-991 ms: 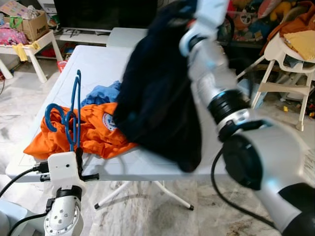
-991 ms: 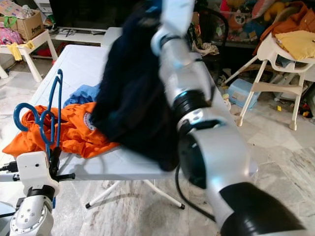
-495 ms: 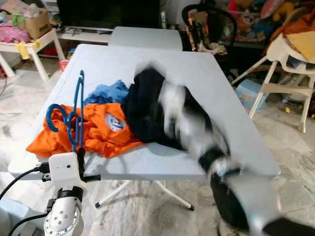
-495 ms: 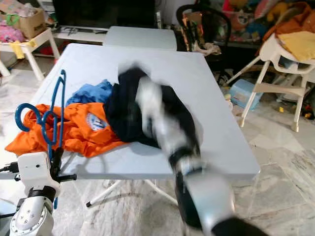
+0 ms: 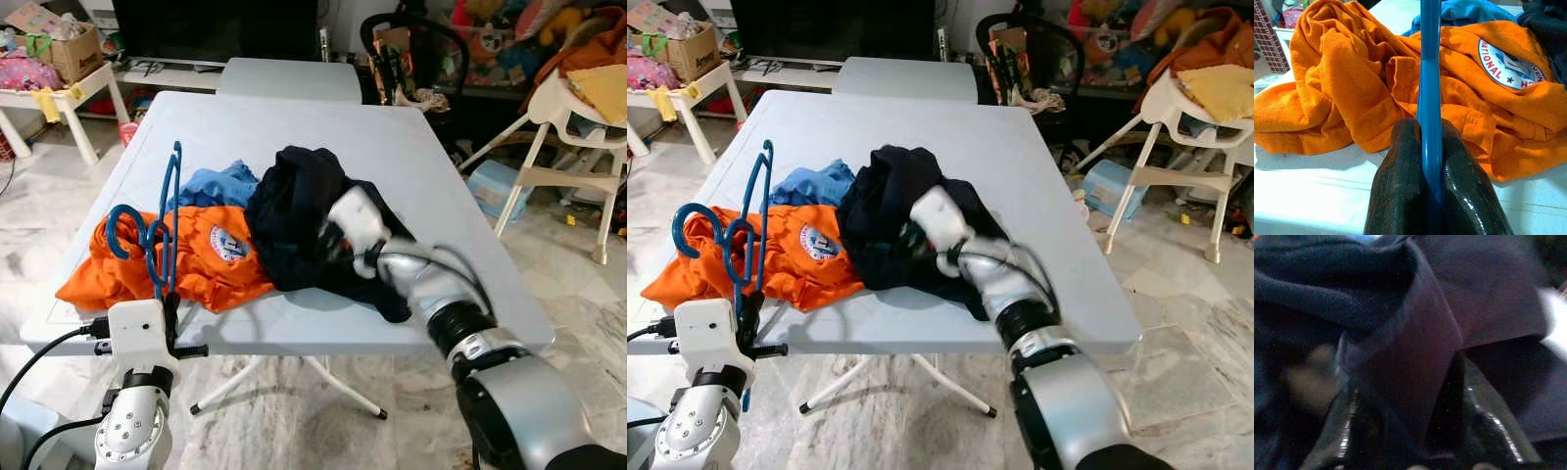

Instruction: Hang hanger

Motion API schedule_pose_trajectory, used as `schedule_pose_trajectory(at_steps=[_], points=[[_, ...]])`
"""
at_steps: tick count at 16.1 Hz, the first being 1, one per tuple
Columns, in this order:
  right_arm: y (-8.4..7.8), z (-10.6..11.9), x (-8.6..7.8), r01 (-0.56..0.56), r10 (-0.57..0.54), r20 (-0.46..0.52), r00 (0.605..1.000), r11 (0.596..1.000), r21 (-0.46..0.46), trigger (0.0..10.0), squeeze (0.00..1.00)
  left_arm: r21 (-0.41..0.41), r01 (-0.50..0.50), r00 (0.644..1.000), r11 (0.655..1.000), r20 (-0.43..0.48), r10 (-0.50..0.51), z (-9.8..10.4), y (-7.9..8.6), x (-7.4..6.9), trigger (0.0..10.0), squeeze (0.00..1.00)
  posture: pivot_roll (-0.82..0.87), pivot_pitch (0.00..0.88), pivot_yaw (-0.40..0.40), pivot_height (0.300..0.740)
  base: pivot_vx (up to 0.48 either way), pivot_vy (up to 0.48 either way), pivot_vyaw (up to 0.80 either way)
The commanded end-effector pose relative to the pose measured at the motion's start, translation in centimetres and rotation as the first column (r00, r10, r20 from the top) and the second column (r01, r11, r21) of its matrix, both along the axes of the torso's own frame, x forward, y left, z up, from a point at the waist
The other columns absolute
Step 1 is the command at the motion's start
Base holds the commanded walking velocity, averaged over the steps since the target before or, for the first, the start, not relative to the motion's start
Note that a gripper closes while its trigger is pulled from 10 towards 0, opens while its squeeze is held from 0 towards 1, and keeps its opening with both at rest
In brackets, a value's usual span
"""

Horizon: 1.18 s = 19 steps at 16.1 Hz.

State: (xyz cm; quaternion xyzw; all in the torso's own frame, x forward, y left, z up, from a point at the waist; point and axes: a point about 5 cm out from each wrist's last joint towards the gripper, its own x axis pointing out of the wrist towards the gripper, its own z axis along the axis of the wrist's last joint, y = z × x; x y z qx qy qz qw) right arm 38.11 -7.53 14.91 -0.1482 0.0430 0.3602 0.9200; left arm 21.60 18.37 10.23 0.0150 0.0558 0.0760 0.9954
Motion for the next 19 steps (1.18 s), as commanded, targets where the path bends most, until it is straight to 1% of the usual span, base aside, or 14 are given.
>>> schedule_pose_trajectory(at_steps=[1, 2, 4, 5, 6, 7, 8, 9, 10, 12, 13, 14, 17, 19], points=[[-0.7, 1.9, 0.5, 0.035, -0.039, 0.084, 0.996, 0.998, 0.058, 10.0, 1.00, -0.006, -0.001, 1.000, 1.000, -0.022, 0.001, -0.5, -0.1, 0.1, 10.0, 0.00, 0.12, 0.000, -0.068, 0.740, 0.000, 0.000, 0.00], [-1.2, 2.5, 0.6, 0.062, -0.074, 0.114, 0.991, 0.993, 0.104, 10.0, 1.00, -0.006, -0.009, 1.000, 1.000, -0.020, 0.009, -0.5, 0.0, 0.1, 10.0, 0.00, 0.12, 0.000, -0.071, 0.740, 0.000, 0.000, 0.00], [-1.5, 2.4, 0.2, 0.042, -0.053, 0.080, 0.995, 0.990, 0.138, 10.0, 1.00, -0.008, -0.013, 1.000, 1.000, -0.020, 0.013, -0.5, 0.1, 0.2, 10.0, 0.00, 0.11, 0.000, -0.070, 0.740, 0.000, 0.000, 0.00], [-1.7, 1.2, -0.7, -0.023, 0.018, 0.072, 0.997, 0.997, 0.067, 10.0, 1.00, -0.011, -0.019, 1.000, 1.000, -0.024, 0.019, -0.6, 0.1, 0.2, 10.0, 0.00, 0.11, 0.000, -0.064, 0.740, 0.000, 0.000, 0.00], [-2.2, 0.1, -1.6, -0.068, 0.067, 0.028, 0.997, 0.997, 0.020, 10.0, 1.00, -0.009, -0.008, 1.000, 1.000, -0.029, 0.008, -0.7, 0.1, 0.4, 10.0, 0.00, 0.10, 0.000, -0.061, 0.740, 0.000, 0.000, 0.00], [-2.3, -0.1, -1.8, -0.080, 0.080, 0.015, 0.997, 0.997, 0.007, 10.0, 1.00, -0.010, -0.005, 1.000, 1.000, -0.030, 0.005, -0.7, 0.1, 0.4, 10.0, 0.00, 0.10, 0.000, -0.056, 0.740, 0.000, 0.000, 0.00], [-3.2, -0.8, -2.5, -0.127, 0.130, 0.021, 0.991, 0.987, -0.095, 10.0, 1.00, -0.006, 0.007, 1.000, 1.000, -0.029, -0.007, -0.7, 0.1, 0.6, 10.0, 0.00, 0.09, 0.000, -0.048, 0.740, 0.000, 0.000, 0.00], [-4.1, -0.9, -2.9, -0.137, 0.142, 0.025, 0.990, 0.982, -0.127, 10.0, 1.00, -0.003, 0.013, 0.999, 1.000, -0.030, -0.014, -0.7, 0.1, 0.7, 10.0, 0.00, 0.08, 0.000, -0.045, 0.740, 0.000, 0.000, 0.00], [-4.7, -0.8, -3.0, -0.123, 0.124, 0.007, 0.992, 0.987, -0.107, 10.0, 1.00, -0.001, 0.022, 0.999, 1.000, -0.030, -0.022, -0.8, 0.1, 0.9, 10.0, 0.00, 0.07, 0.000, -0.034, 0.740, 0.000, 0.000, 0.00], [-5.9, -0.7, -3.5, -0.121, 0.122, 0.005, 0.993, 0.985, -0.122, 10.0, 1.00, -0.001, 0.034, 0.999, 0.999, -0.029, -0.034, -0.8, 0.1, 1.2, 10.0, 0.00, 0.06, 0.000, -0.025, 0.740, 0.000, 0.000, 0.00], [-6.6, -0.4, -3.7, -0.075, 0.077, 0.016, 0.997, 0.993, -0.087, 10.0, 1.00, -0.005, 0.055, 0.998, 0.998, -0.023, -0.055, -0.8, -0.2, 1.5, 10.0, 0.00, 0.04, 0.000, -0.021, 0.740, 0.000, 0.000, 0.00], [-6.8, -0.4, -3.7, -0.058, 0.059, 0.019, 0.998, 0.996, -0.074, 10.0, 1.00, -0.005, 0.064, 0.998, 0.998, -0.021, -0.064, -0.8, -0.3, 1.6, 10.0, 0.00, 0.04, 0.000, -0.021, 0.740, 0.000, 0.000, 0.00], [-7.6, -1.3, -4.0, 0.118, -0.118, 0.037, 0.992, 0.993, -0.012, 10.0, 1.00, 0.006, 0.144, 0.990, 0.990, 0.004, -0.144, -0.3, -1.2, 2.1, 10.0, 0.00, 0.03, 0.000, -0.010, 0.740, 0.000, 0.000, 0.00], [-7.2, -1.8, -4.4, 0.274, -0.278, 0.043, 0.959, 0.958, 0.090, 10.0, 1.00, -0.008, 0.175, 0.985, 0.985, 0.003, -0.175, -0.5, -1.4, 2.3, 10.0, 0.00, 0.01, 0.000, 0.005, 0.740, 0.000, 0.000, 0.00]])
